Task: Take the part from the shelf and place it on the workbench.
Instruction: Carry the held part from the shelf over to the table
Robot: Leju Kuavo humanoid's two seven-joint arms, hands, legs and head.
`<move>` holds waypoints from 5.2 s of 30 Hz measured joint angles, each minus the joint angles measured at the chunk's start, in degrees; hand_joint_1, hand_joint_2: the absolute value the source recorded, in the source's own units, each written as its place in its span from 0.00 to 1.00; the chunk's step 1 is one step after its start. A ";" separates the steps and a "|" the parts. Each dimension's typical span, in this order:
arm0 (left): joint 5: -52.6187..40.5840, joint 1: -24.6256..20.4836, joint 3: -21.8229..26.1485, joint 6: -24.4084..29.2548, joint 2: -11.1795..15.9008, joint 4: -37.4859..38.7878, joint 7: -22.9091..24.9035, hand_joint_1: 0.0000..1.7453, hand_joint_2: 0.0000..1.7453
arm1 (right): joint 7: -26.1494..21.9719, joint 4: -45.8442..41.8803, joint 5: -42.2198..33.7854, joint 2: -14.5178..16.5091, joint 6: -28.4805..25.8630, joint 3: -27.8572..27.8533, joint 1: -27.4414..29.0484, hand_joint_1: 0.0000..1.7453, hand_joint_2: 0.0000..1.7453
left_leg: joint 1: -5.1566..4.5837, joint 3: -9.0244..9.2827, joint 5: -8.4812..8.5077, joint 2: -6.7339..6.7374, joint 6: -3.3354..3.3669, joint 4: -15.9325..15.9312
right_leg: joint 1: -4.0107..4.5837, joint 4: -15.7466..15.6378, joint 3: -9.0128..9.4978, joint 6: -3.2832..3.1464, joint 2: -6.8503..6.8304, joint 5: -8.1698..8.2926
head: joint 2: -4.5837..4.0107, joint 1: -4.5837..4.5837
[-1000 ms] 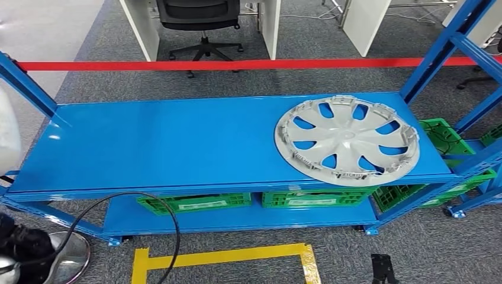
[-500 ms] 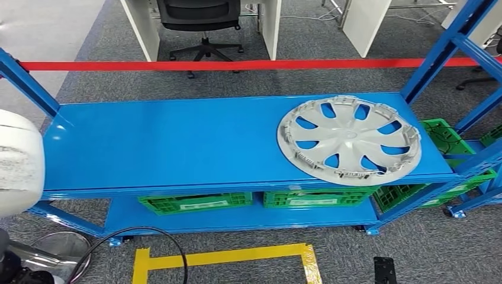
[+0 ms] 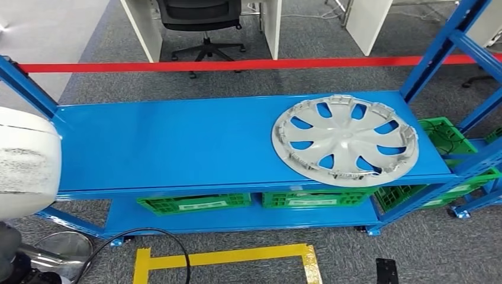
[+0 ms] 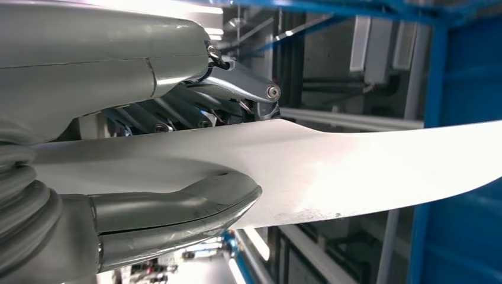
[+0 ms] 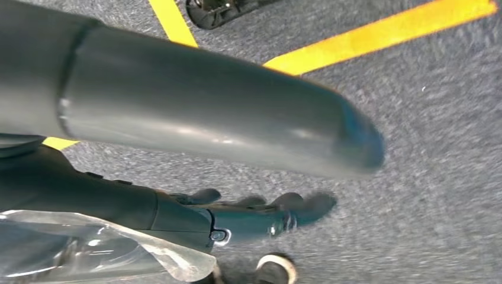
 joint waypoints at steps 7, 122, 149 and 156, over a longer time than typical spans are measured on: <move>1.09 -0.13 -0.04 -1.32 0.02 0.01 -0.03 1.00 1.00 | 2.07 -0.01 0.02 -0.01 1.36 -0.33 -0.02 0.00 0.00 | 0.13 -7.33 -7.13 0.09 -0.52 15.85 | 0.39 -0.13 0.29 -1.55 -0.28 -0.05 | 0.00 -0.37; 5.20 5.60 -1.03 0.69 -3.54 -2.91 -3.37 1.00 1.00 | 1.46 -0.76 7.62 -3.02 6.98 1.09 -0.92 0.00 0.00 | -1.20 -1.82 1.53 -7.27 1.18 0.03 | 0.11 -0.99 2.77 0.08 4.81 -1.99 | 0.00 0.59; 5.26 5.56 -0.55 1.03 -3.66 -3.20 -3.37 1.00 1.00 | 1.22 -0.79 8.67 -2.95 6.02 1.88 -0.84 0.00 0.00 | -1.64 -1.56 1.54 -4.70 2.67 -0.02 | 0.41 2.74 0.06 0.08 2.93 -1.99 | 0.00 -0.18; 5.10 5.96 -0.37 1.39 -3.63 -3.26 -3.37 1.00 1.00 | 1.48 -0.72 9.88 -2.91 5.82 2.29 -0.84 0.00 0.00 | -1.39 -4.21 0.01 -5.01 0.45 3.67 | 0.15 -1.16 2.53 -1.17 1.82 -1.27 | 0.00 -0.73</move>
